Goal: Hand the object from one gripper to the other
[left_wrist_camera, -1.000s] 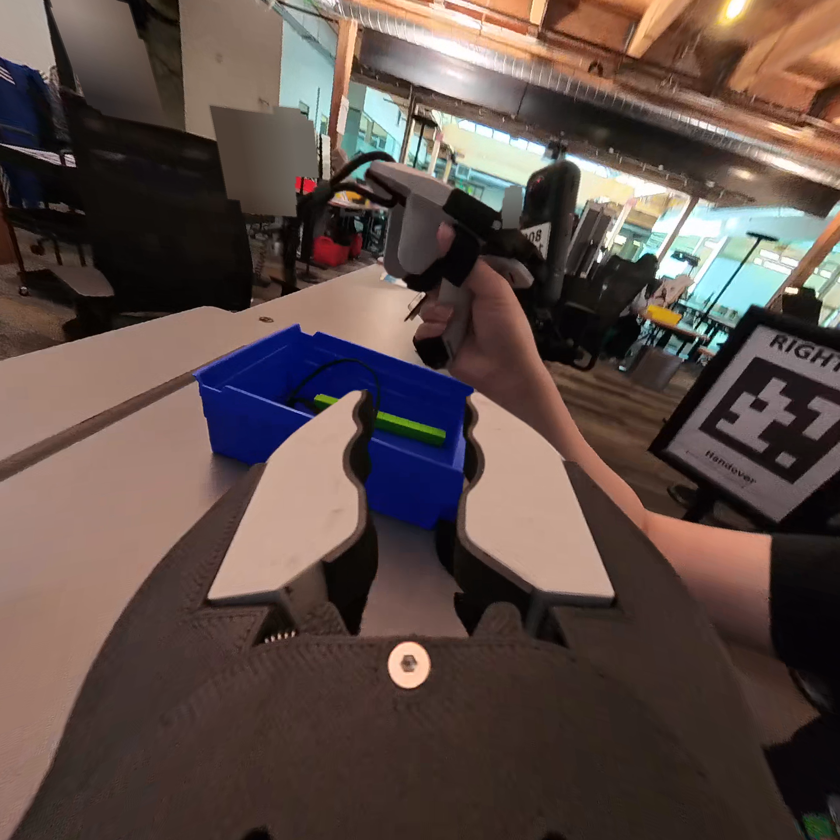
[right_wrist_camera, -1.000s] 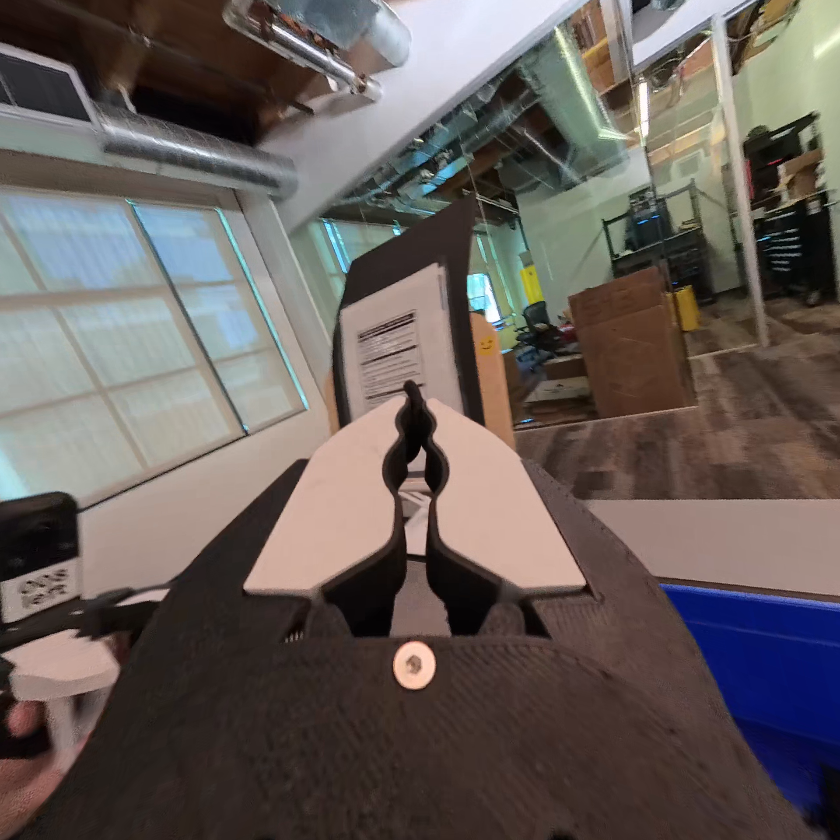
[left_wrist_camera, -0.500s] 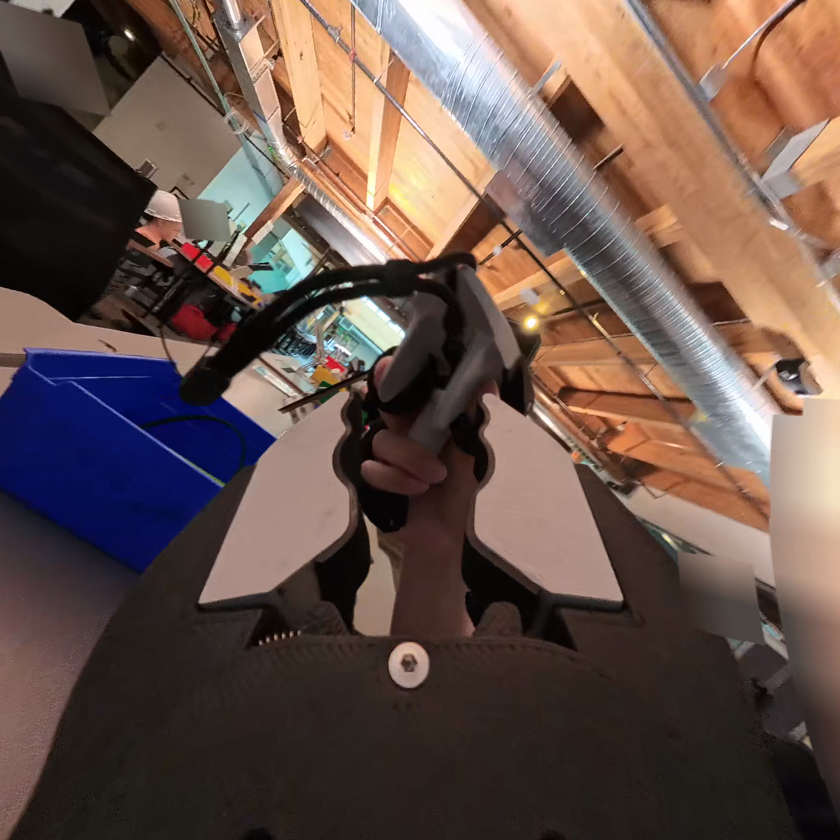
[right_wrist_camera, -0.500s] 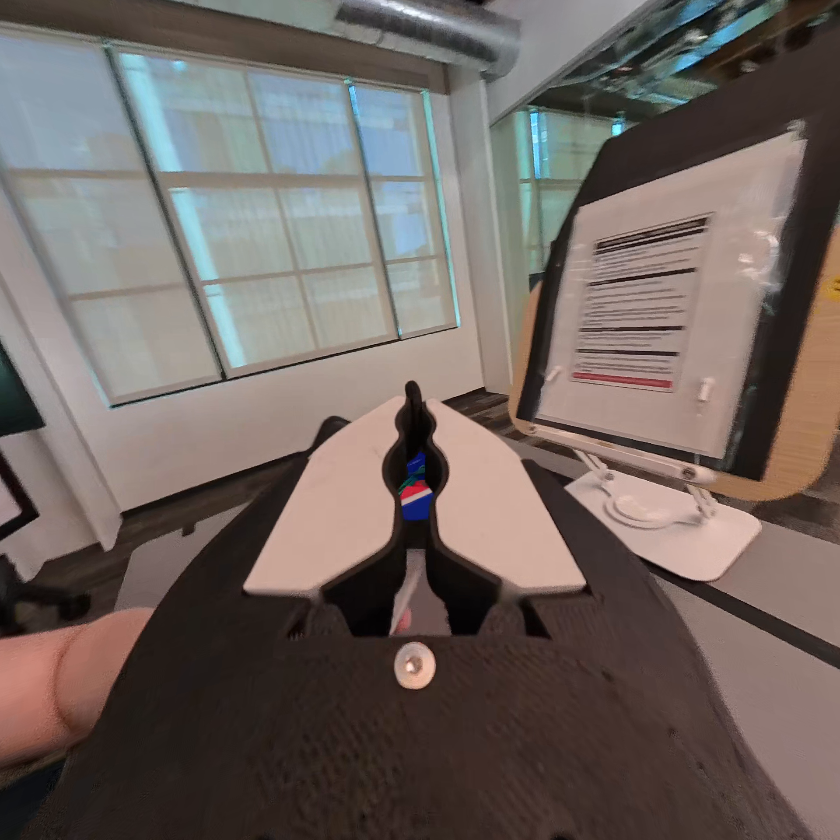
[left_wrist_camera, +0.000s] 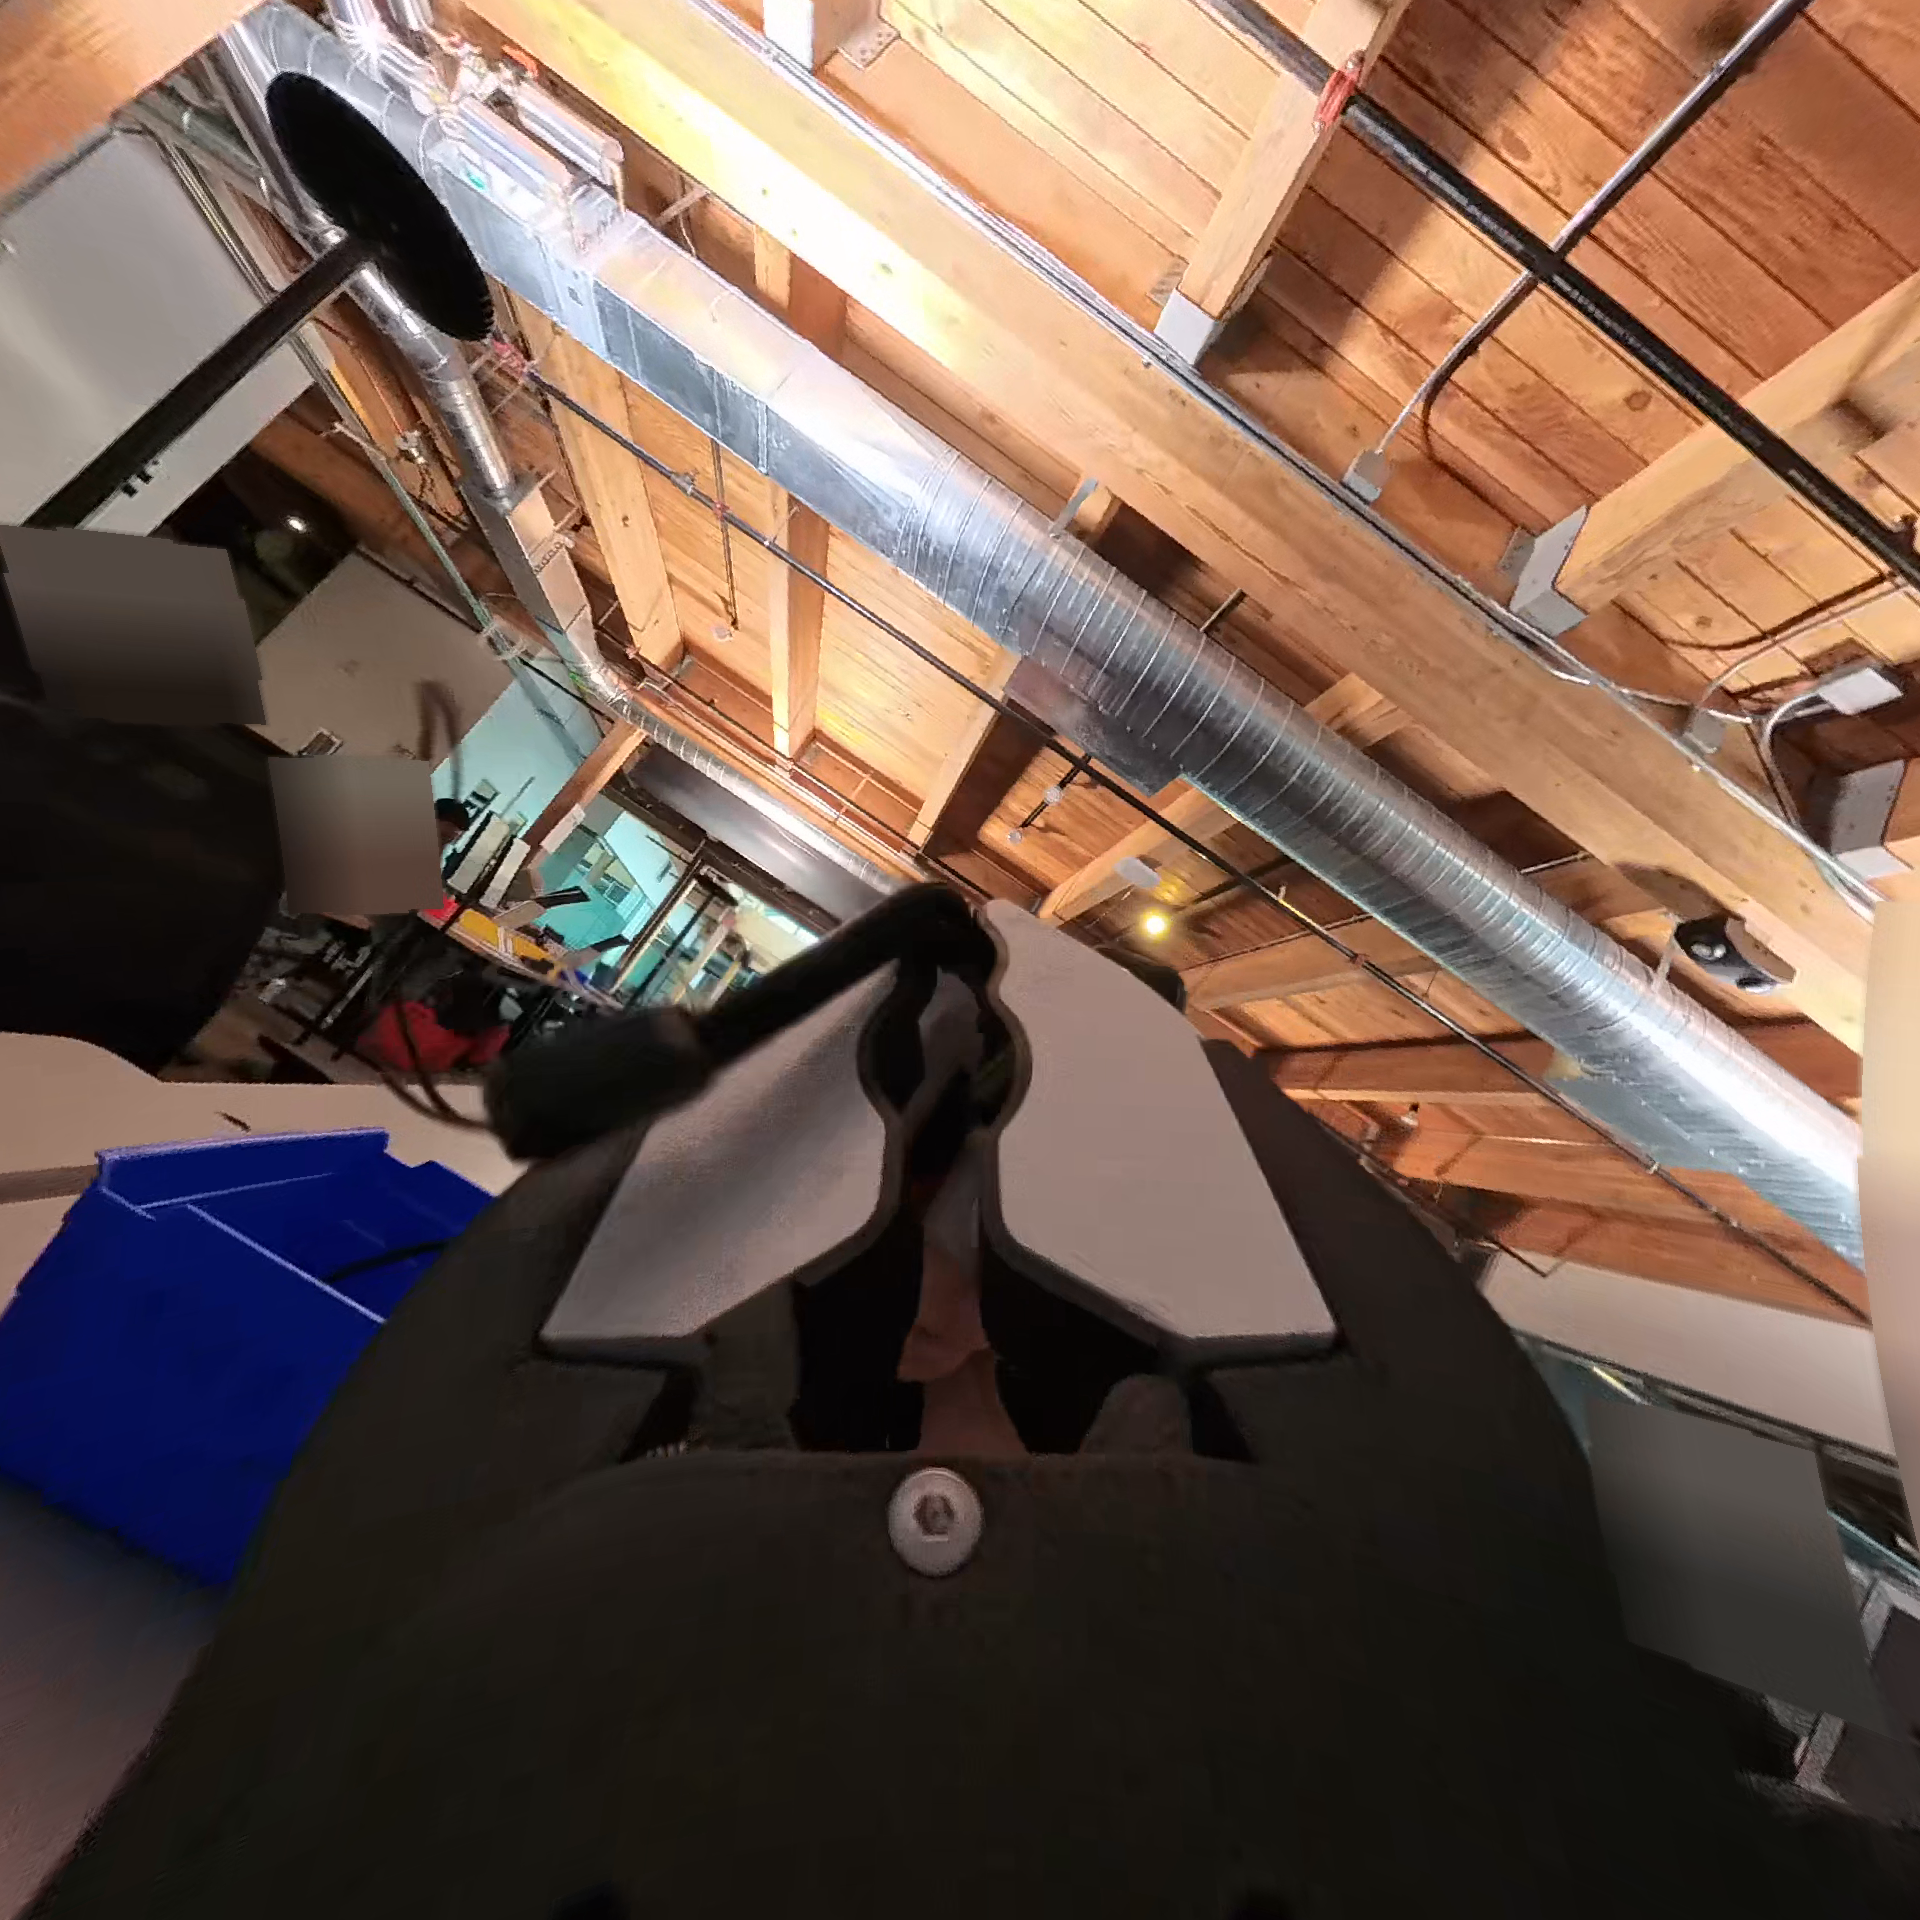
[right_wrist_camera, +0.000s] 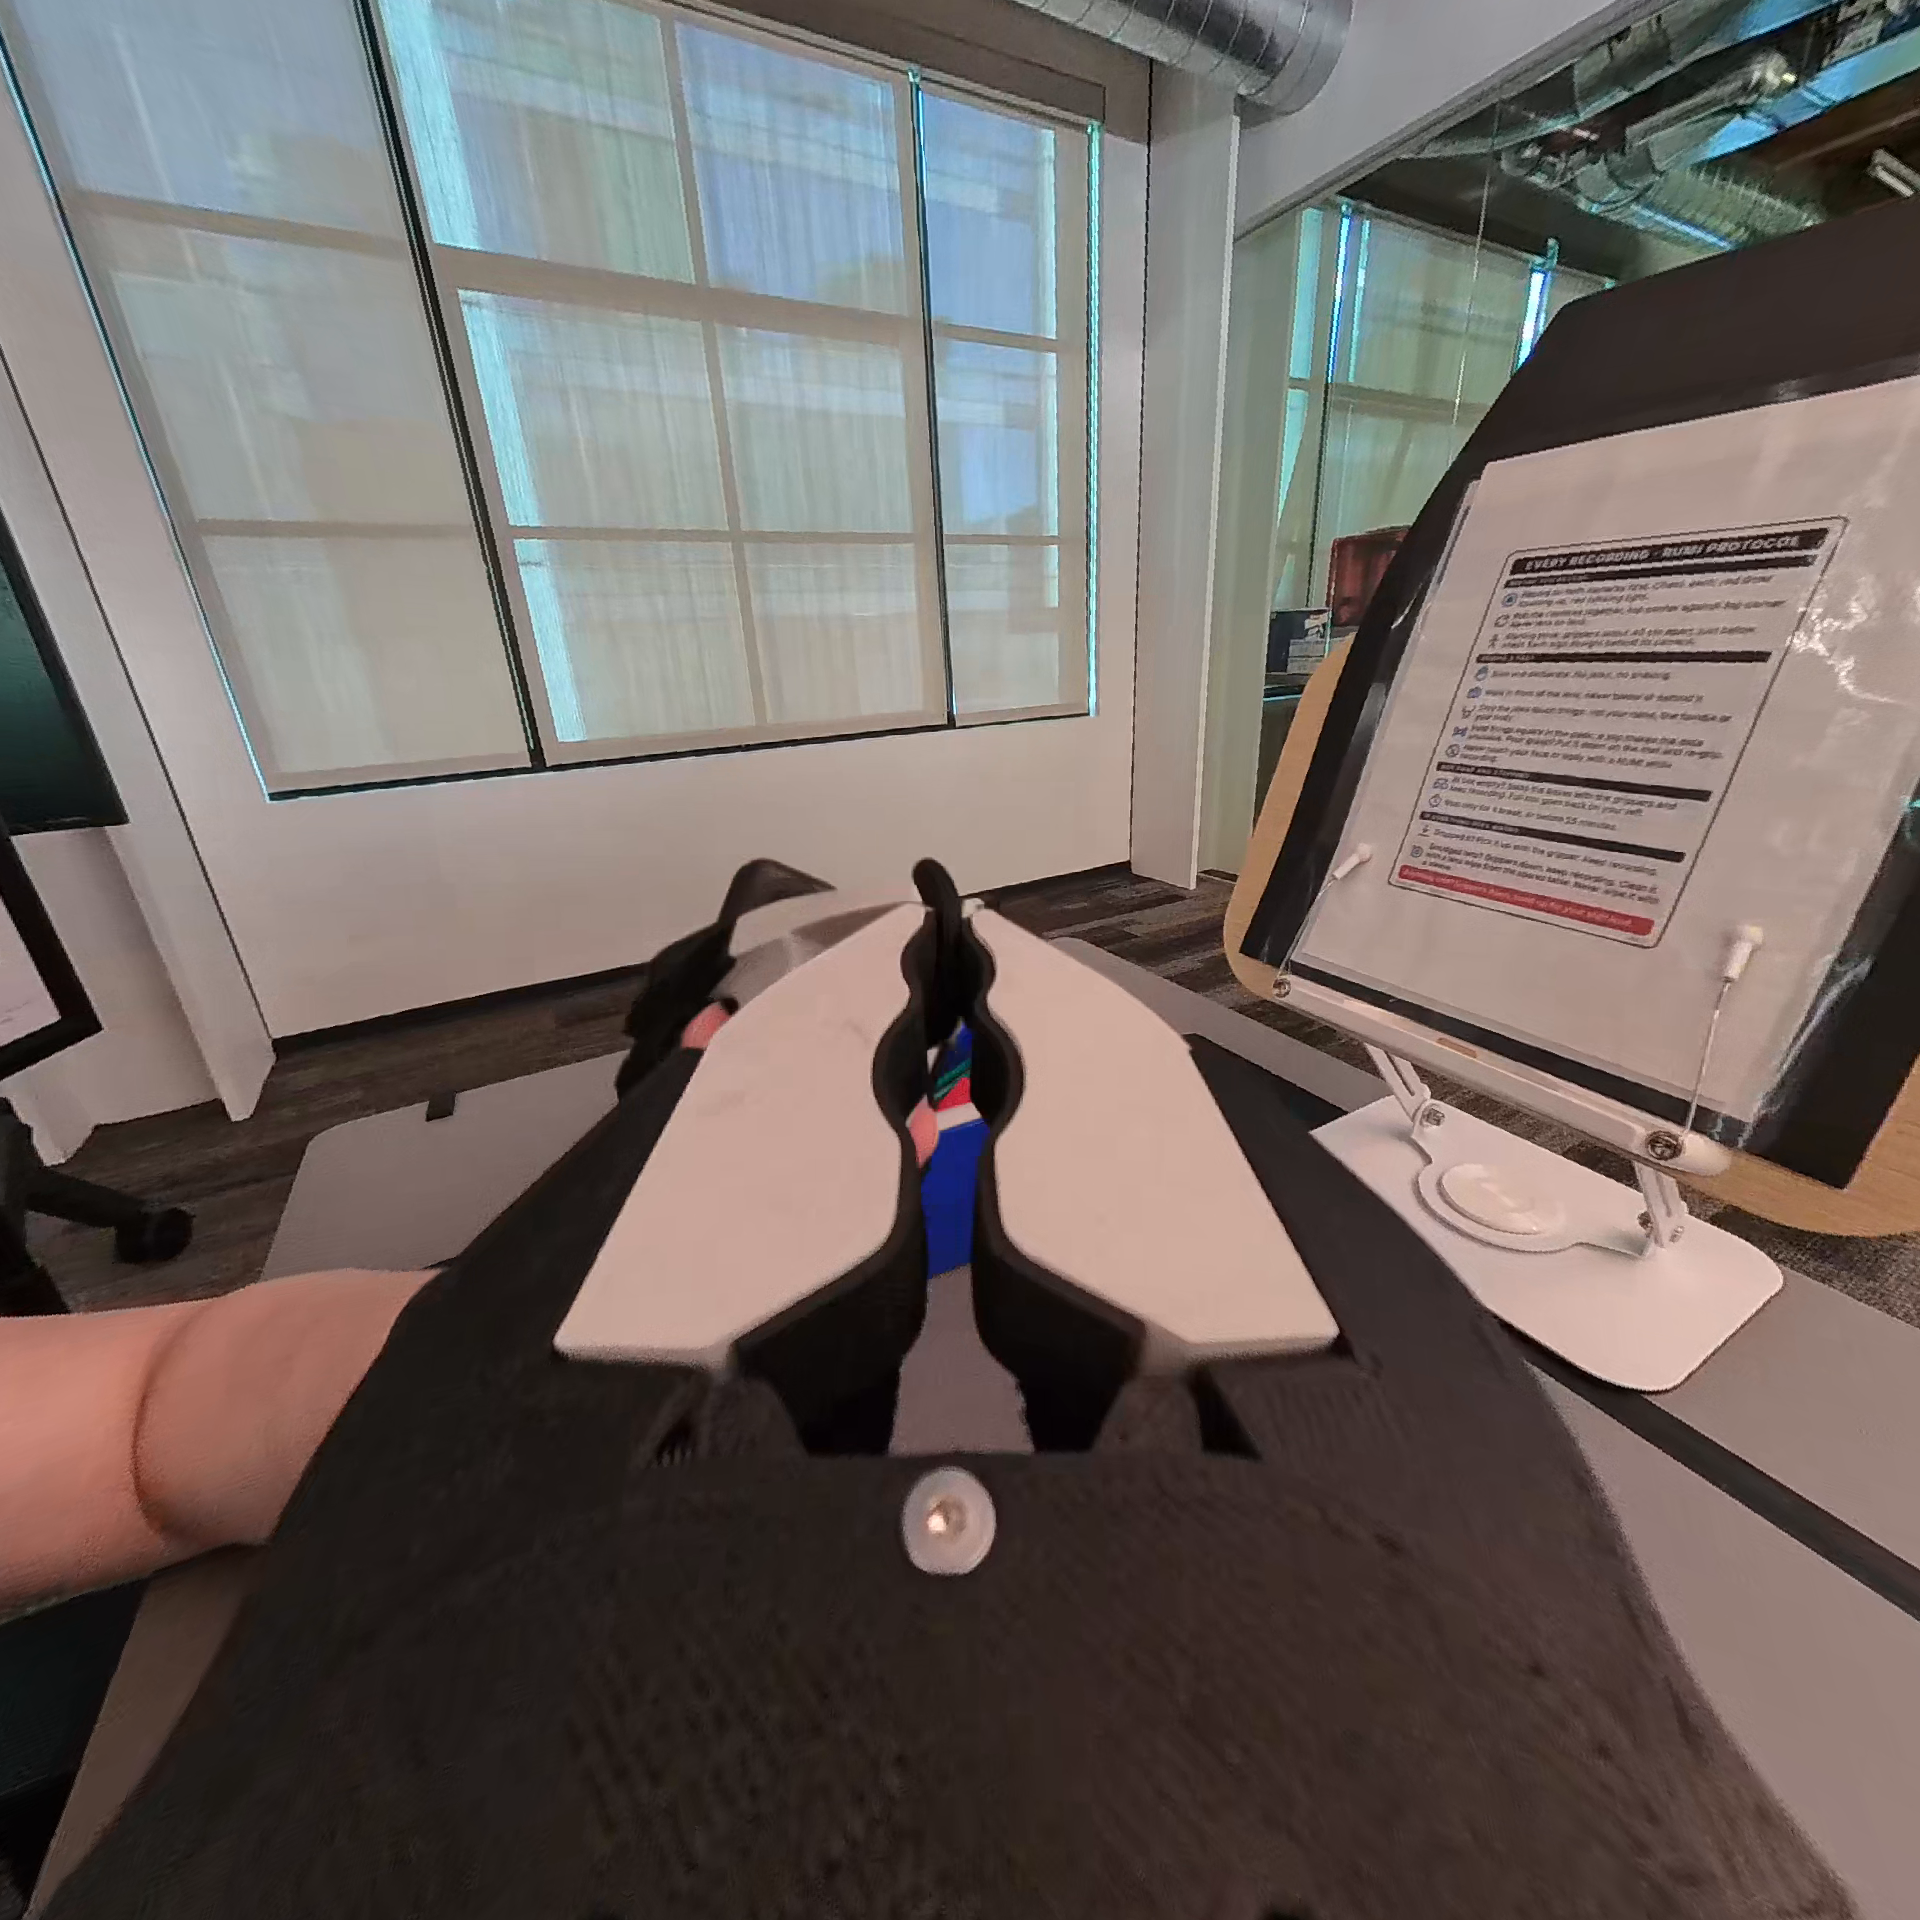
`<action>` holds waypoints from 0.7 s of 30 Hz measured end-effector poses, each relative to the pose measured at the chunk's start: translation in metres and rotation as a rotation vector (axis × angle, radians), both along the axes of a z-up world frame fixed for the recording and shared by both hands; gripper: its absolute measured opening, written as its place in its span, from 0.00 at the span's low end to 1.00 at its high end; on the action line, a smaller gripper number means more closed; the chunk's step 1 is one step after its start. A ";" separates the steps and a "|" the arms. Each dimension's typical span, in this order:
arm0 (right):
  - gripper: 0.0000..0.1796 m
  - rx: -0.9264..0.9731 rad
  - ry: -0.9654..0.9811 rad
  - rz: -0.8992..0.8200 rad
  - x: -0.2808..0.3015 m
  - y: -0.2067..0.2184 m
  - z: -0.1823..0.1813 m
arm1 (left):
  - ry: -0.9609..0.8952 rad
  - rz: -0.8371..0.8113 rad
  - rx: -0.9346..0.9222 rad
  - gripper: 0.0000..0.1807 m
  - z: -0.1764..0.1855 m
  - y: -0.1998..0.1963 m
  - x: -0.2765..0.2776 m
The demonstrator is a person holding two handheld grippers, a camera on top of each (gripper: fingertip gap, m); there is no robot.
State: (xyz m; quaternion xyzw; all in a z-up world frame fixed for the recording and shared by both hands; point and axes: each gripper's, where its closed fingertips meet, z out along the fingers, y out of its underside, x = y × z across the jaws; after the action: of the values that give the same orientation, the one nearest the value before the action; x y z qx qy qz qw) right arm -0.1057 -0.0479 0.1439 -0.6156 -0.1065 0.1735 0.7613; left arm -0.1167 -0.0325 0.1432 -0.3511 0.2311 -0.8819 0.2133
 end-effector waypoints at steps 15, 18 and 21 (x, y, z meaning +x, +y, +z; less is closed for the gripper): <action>0.22 -0.170 -0.431 -0.411 0.075 0.024 -0.041 | 0.362 0.807 1.091 0.03 -0.011 0.065 -0.009; 0.20 -0.101 -0.508 -0.416 0.063 0.019 -0.032 | 0.361 0.789 1.289 0.03 -0.027 0.052 -0.003; 0.18 0.040 -0.614 -0.384 0.035 0.009 -0.014 | 0.366 0.753 1.468 0.03 -0.047 0.037 0.006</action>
State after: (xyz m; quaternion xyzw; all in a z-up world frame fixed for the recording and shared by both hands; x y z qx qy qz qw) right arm -0.0706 -0.0391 0.1298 -0.6329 -0.2159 -0.1675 0.7244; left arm -0.1111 0.0043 0.0962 -0.3142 0.6440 -0.3072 0.6262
